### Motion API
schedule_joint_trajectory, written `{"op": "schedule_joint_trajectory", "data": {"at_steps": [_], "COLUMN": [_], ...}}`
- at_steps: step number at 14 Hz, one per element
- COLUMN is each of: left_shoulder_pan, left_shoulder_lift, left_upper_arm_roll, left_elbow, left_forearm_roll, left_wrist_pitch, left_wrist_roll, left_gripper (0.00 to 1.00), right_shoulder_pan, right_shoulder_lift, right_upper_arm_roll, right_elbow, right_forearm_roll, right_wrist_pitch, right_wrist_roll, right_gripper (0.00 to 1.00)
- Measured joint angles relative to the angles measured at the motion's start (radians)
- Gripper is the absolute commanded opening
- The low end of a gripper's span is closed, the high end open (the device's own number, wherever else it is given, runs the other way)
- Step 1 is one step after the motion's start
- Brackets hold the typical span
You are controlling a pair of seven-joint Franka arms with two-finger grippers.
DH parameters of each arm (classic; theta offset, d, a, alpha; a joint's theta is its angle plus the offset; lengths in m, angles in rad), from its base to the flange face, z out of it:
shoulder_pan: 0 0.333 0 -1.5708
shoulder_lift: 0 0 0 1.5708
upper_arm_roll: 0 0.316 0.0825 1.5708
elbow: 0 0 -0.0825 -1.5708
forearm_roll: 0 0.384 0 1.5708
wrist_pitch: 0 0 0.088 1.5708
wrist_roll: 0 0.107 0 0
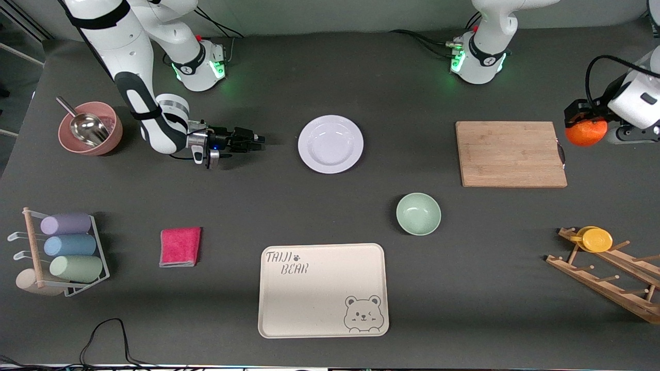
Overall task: Place orange and plate with both arms
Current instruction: 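Carry the orange with the left gripper over the white plate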
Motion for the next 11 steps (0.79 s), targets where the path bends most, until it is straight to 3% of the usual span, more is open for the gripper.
{"op": "schedule_joint_trajectory", "data": {"at_steps": [2, 8, 11], "left_shoulder_pan": [-0.011, -0.036, -0.098], "left_shoulder_lift": [0.012, 0.142, 0.232], "left_upper_arm_roll": [-0.037, -0.352, -0.440], "left_elbow": [0.010, 0.120, 0.161], "left_forearm_roll": [-0.043, -0.106, -0.107], "left_wrist_pitch": [0.001, 0.061, 0.152], "left_wrist_roll": [-0.068, -0.532, -0.754], "left_gripper": [0.00, 0.00, 0.00], "right_shoulder_pan": [0.000, -0.001, -0.001], "right_shoulder_lift": [0.000, 0.007, 0.028], "right_upper_arm_roll": [0.000, -0.001, -0.002], "right_elbow": [0.000, 0.003, 0.012], "right_forearm_roll": [0.000, 0.000, 0.000], "right_wrist_pitch": [0.000, 0.000, -0.010], "right_wrist_roll": [0.000, -0.012, -0.041], "right_gripper": [0.39, 0.39, 0.39]}}
